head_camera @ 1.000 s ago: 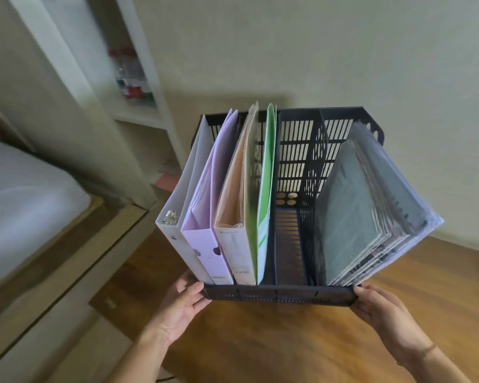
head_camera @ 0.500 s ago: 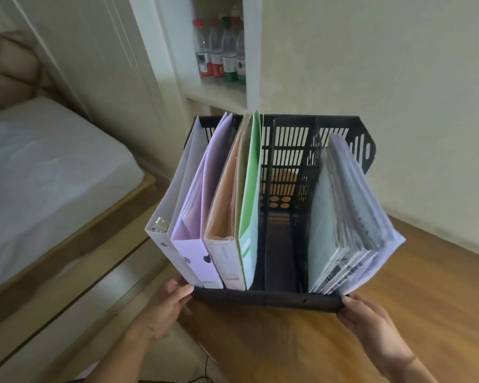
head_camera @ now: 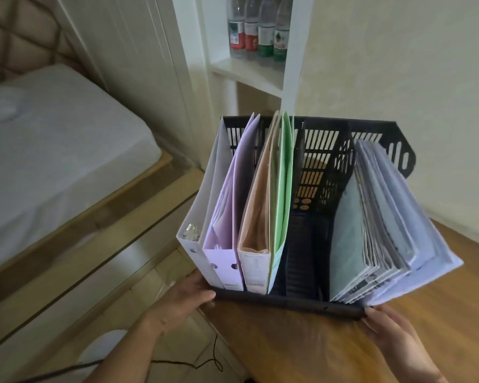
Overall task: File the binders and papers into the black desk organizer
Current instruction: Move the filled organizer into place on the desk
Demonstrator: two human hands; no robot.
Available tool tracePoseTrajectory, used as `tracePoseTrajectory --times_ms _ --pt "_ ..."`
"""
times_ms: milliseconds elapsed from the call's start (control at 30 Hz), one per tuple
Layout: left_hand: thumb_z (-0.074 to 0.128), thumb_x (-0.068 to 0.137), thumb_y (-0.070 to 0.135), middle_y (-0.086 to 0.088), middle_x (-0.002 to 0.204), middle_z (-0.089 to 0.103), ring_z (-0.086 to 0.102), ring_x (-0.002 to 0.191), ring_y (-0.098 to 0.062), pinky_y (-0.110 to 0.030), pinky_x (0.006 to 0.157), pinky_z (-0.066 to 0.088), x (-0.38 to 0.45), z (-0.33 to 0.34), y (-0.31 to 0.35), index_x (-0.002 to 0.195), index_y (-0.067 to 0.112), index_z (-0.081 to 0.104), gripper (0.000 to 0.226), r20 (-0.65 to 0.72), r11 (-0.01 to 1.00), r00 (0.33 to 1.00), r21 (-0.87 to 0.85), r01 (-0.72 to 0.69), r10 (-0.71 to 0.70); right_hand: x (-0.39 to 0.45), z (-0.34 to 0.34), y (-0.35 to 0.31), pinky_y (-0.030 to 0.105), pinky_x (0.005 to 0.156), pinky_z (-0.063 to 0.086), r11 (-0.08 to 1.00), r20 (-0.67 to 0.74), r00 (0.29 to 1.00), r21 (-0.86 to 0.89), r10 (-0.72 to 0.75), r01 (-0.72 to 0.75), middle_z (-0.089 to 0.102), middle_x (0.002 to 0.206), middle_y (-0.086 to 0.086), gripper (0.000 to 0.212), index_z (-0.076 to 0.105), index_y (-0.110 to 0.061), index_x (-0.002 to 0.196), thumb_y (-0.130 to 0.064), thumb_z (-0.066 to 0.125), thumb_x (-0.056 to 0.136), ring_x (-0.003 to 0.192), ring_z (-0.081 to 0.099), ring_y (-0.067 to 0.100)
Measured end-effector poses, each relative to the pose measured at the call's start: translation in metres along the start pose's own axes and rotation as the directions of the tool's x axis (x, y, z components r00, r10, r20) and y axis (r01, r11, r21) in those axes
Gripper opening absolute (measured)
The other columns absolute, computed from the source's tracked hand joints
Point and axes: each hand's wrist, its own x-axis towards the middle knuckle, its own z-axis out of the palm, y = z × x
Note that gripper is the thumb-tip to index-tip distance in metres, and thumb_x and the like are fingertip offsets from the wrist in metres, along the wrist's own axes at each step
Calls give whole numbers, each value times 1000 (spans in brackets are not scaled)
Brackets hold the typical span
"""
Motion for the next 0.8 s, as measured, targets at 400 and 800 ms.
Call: tracePoseTrajectory --times_ms 400,800 --pt "77 58 65 1 96 71 67 86 -20 -36 73 59 12 62 -38 103 18 64 66 -596 707 674 690 153 436 0 2 26 56 107 24 160 75 896 -974 -438 161 62 122 14 75 38 -16 132 -55 68 75 118 56 32" --pt "72 71 58 5 98 68 59 100 -19 -37 86 52 42 50 -17 102 21 62 49 -554 741 759 656 144 343 18 18 38 58 111 15 239 -84 849 -970 -522 52 70 84 0 51 49 -10 111 -55 46 87 98 67 29"
